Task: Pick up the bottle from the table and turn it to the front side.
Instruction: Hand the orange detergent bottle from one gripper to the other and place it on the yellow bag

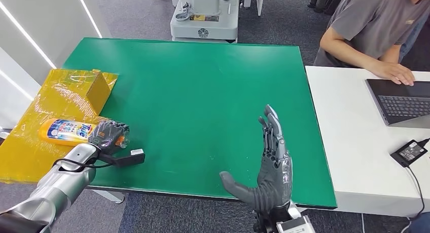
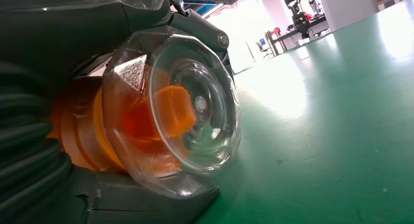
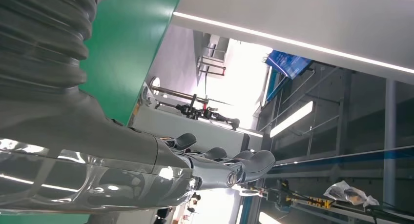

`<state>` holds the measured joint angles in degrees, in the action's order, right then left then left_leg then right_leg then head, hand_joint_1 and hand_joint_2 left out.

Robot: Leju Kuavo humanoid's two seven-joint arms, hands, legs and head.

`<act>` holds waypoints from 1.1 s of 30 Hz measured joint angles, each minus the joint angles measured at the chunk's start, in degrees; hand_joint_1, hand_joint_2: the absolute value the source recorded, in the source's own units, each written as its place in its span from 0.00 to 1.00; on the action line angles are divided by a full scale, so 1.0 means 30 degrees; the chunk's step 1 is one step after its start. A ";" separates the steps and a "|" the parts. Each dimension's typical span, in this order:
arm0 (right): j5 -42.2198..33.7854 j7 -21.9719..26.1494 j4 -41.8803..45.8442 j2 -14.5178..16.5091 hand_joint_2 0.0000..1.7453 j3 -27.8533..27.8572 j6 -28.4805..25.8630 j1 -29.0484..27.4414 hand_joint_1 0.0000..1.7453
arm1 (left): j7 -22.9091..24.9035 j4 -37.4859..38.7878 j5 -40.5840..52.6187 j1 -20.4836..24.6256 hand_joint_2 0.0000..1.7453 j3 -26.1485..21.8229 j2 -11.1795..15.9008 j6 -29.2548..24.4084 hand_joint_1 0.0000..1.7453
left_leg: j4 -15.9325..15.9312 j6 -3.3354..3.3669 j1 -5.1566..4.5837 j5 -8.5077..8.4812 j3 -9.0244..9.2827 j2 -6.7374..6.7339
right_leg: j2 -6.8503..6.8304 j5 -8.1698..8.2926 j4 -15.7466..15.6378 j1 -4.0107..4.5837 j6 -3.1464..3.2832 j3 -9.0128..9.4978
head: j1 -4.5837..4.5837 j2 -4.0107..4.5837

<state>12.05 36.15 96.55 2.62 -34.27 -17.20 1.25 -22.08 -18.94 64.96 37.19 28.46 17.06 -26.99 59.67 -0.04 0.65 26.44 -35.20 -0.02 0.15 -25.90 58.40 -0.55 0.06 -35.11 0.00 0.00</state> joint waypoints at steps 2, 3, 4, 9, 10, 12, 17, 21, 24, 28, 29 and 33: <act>-0.0038 -0.0011 -0.0060 0.0000 1.00 -0.0007 0.0002 0.0079 0.00 | -0.0053 0.0004 0.0016 -0.0008 1.00 -0.0024 -0.0074 -0.0048 1.00 | 0.0001 0.0000 0.0000 0.0000 0.0000 0.0000 | -0.0001 0.0000 -0.0001 0.0000 0.0000 0.0000 | 0.0000 0.0000; -0.0075 -0.0015 -0.0088 0.0000 1.00 -0.0009 0.0004 0.0110 0.00 | -0.0093 0.0005 0.0029 -0.0012 1.00 -0.0033 -0.0133 -0.0069 1.00 | 0.0001 0.0000 -0.0001 0.0000 0.0000 0.0001 | -0.0002 0.0000 -0.0001 -0.0001 0.0000 0.0001 | 0.0000 0.0000; -0.0120 -0.0015 -0.0107 0.0000 1.00 -0.0009 0.0007 0.0134 0.00 | -0.0146 0.0005 0.0040 -0.0017 1.00 -0.0044 -0.0211 -0.0095 1.00 | 0.0001 0.0000 -0.0001 0.0000 0.0000 0.0002 | -0.0004 0.0000 -0.0001 -0.0001 0.0000 0.0001 | 0.0000 0.0000; -0.0133 -0.0015 -0.0235 0.0000 1.00 -0.0015 0.0074 0.0264 0.00 | -0.0419 0.0005 0.0056 -0.0096 1.00 -0.0186 -0.0672 -0.0377 0.87 | 0.0001 0.0001 -0.0004 0.0001 -0.0001 0.0002 | -0.0005 0.0000 -0.0004 -0.0003 0.0000 0.0003 | 0.0000 0.0000; -0.0118 -0.0015 -0.0255 0.0000 1.00 -0.0013 0.0111 0.0281 0.00 | -0.0479 0.0005 0.0060 -0.0110 1.00 -0.0209 -0.0759 -0.0419 0.63 | 0.0002 0.0001 -0.0004 0.0001 -0.0001 0.0002 | -0.0005 0.0000 -0.0004 -0.0003 0.0000 0.0002 | 0.0000 0.0000; -0.0098 -0.0015 -0.0271 0.0000 1.00 -0.0009 0.0185 0.0312 0.00 | -0.0603 0.0007 0.0064 -0.0122 1.00 -0.0253 -0.0907 -0.0417 0.14 | 0.0002 0.0001 -0.0004 0.0001 -0.0001 0.0002 | -0.0005 0.0000 -0.0004 -0.0004 0.0000 0.0002 | 0.0000 0.0000; -0.0080 -0.0015 -0.0348 0.0000 1.00 -0.0009 0.0282 0.0412 0.00 | -0.0674 0.0013 0.0066 -0.0073 1.00 -0.0304 -0.1220 -0.0299 0.00 | 0.0000 0.0000 -0.0003 0.0001 0.0003 0.0005 | -0.0009 0.0000 -0.0001 -0.0002 0.0000 0.0004 | 0.0000 0.0000; -0.0084 0.0020 -0.0475 0.0000 1.00 -0.0009 0.0313 0.0494 0.00 | -0.0665 0.0013 0.0057 0.0002 1.00 -0.0390 -0.1304 -0.0372 0.00 | -0.0001 0.0000 -0.0002 0.0000 0.0010 0.0005 | -0.0008 0.0000 0.0003 -0.0002 0.0000 0.0009 | 0.0000 0.0000; -0.0096 0.0062 -0.0586 0.0000 1.00 -0.0009 0.0333 0.0576 0.00 | -0.0648 0.0013 0.0066 0.0009 1.00 -0.0546 -0.1333 -0.0421 0.00 | -0.0001 -0.0001 -0.0002 -0.0001 0.0014 0.0004 | -0.0007 0.0001 0.0005 -0.0002 0.0000 0.0012 | 0.0000 0.0000; -0.0137 0.0080 -0.0692 0.0000 1.00 -0.0009 0.0368 0.0771 0.00 | -0.0647 0.0013 0.0086 0.0007 1.00 -0.0709 -0.1339 -0.0463 0.00 | -0.0001 -0.0001 -0.0002 -0.0001 0.0014 0.0004 | -0.0007 0.0001 0.0006 -0.0002 0.0001 0.0014 | 0.0000 0.0000; -0.0162 0.0080 -0.0707 0.0000 1.00 -0.0009 0.0390 0.0808 0.00 | -0.0648 0.0013 0.0086 0.0006 1.00 -0.0740 -0.1337 -0.0494 0.00 | -0.0001 -0.0001 -0.0002 -0.0001 0.0014 0.0004 | -0.0007 0.0001 0.0007 -0.0002 0.0001 0.0014 | 0.0000 0.0000; -0.0208 0.0080 -0.0716 0.0000 1.00 -0.0009 0.0434 0.0874 0.00 | -0.0654 0.0013 0.0080 0.0002 1.00 -0.0812 -0.1330 -0.0599 0.00 | -0.0002 -0.0001 -0.0002 0.0000 0.0014 0.0005 | -0.0008 0.0001 0.0007 -0.0002 0.0001 0.0015 | 0.0000 0.0000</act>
<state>11.43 36.39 94.40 2.62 -34.29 -15.90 3.88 -24.04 -18.91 65.21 37.20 26.03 13.07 -28.79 59.66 -0.04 0.64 26.44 -35.16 -0.01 0.12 -25.90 58.42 -0.55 0.06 -35.06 0.00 0.00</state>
